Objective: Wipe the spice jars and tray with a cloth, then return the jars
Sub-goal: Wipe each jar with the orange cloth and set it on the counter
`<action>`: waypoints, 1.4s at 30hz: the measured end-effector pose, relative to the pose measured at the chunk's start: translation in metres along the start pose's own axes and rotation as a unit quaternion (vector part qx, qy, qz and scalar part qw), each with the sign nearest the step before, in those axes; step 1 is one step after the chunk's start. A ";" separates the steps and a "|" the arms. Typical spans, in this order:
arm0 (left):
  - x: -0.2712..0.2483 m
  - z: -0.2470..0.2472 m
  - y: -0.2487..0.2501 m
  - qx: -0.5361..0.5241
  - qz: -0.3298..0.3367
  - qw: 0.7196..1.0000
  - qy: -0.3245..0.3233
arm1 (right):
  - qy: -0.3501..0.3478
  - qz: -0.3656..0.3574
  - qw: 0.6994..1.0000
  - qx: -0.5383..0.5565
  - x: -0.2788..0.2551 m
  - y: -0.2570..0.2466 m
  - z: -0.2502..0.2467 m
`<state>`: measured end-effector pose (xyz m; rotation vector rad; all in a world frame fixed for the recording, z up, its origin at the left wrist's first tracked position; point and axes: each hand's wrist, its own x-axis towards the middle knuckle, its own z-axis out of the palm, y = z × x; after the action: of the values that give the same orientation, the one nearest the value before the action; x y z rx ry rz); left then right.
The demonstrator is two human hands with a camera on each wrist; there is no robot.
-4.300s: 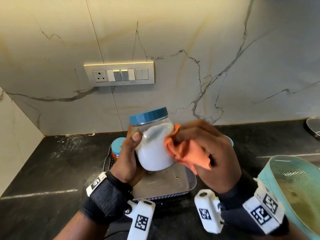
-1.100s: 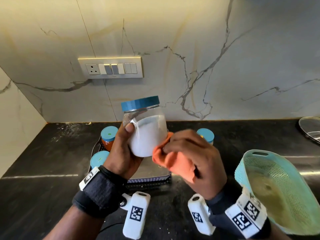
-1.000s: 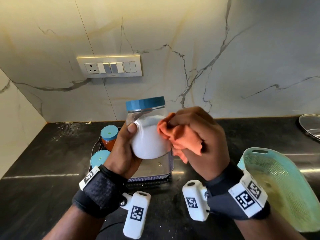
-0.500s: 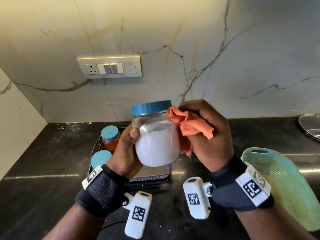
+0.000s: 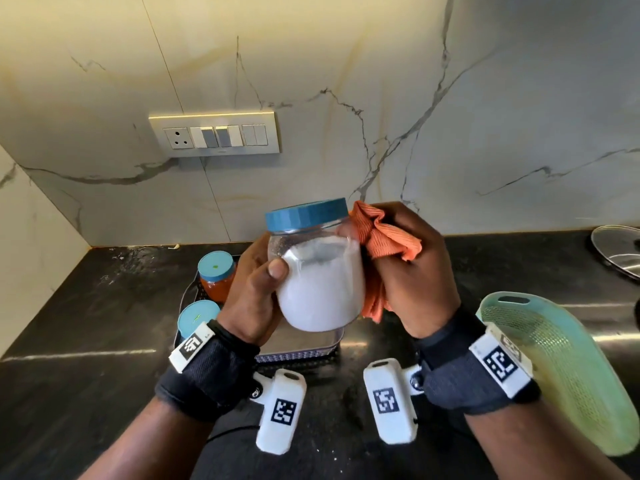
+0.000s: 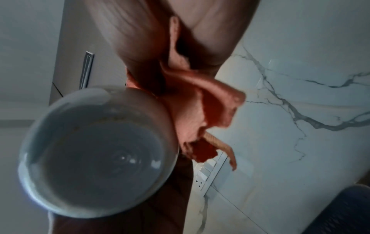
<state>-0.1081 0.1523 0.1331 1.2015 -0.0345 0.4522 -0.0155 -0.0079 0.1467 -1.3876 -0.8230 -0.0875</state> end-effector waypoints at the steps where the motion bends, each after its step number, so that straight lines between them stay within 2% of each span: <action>1: 0.000 0.000 -0.002 0.003 0.010 1.000 0.000 | -0.009 0.016 1.000 0.009 -0.003 0.002 -0.001; 4: 0.000 -0.002 -0.003 0.001 0.017 1.000 0.012 | -0.037 0.076 0.996 0.041 -0.026 0.013 -0.003; 7: 0.001 -0.007 -0.006 0.049 0.028 0.998 0.002 | -0.050 0.108 0.993 0.011 -0.046 0.020 -0.006; 12: 0.003 -0.006 -0.013 0.160 0.055 0.985 -0.020 | 0.023 0.047 0.995 -0.087 -0.043 0.014 -0.018; 15: 0.006 0.000 -0.020 0.209 0.071 0.975 -0.017 | 0.058 0.019 0.982 -0.179 -0.042 0.007 -0.022; 17: 0.010 0.003 -0.025 0.240 0.072 0.968 -0.012 | 0.058 0.004 0.973 -0.222 -0.048 0.000 -0.023; 20: 0.016 0.005 -0.044 0.278 0.058 0.959 -0.006 | -0.003 0.024 0.972 -0.233 -0.062 -0.008 -0.034; 21: 0.017 0.005 -0.052 0.288 0.052 0.956 -0.001 | 0.000 0.040 0.971 -0.234 -0.065 -0.010 -0.043; 26: 0.020 0.018 -0.106 0.372 -0.001 0.928 0.008 | 0.150 0.108 0.955 -0.233 -0.072 -0.013 -0.109; 28: 0.022 0.028 -0.128 0.412 -0.005 0.911 -0.003 | 0.170 0.114 0.950 -0.236 -0.079 -0.013 -0.124; 31: 0.026 0.040 -0.161 0.444 -0.010 0.896 -0.009 | 0.166 0.123 0.950 -0.236 -0.091 -0.014 -0.131; 35: 0.027 0.049 -0.210 0.461 -0.063 0.885 0.032 | 0.160 0.130 0.937 -0.281 -0.101 -0.010 -0.141; 42: 0.030 0.069 -0.245 0.521 -0.101 0.847 0.024 | 0.143 0.131 0.940 -0.281 -0.096 -0.017 -0.154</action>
<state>0.0213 0.0299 -0.0517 2.2389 0.4333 0.3028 -0.0234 -0.1867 0.1133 -1.9553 -0.3696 -0.3300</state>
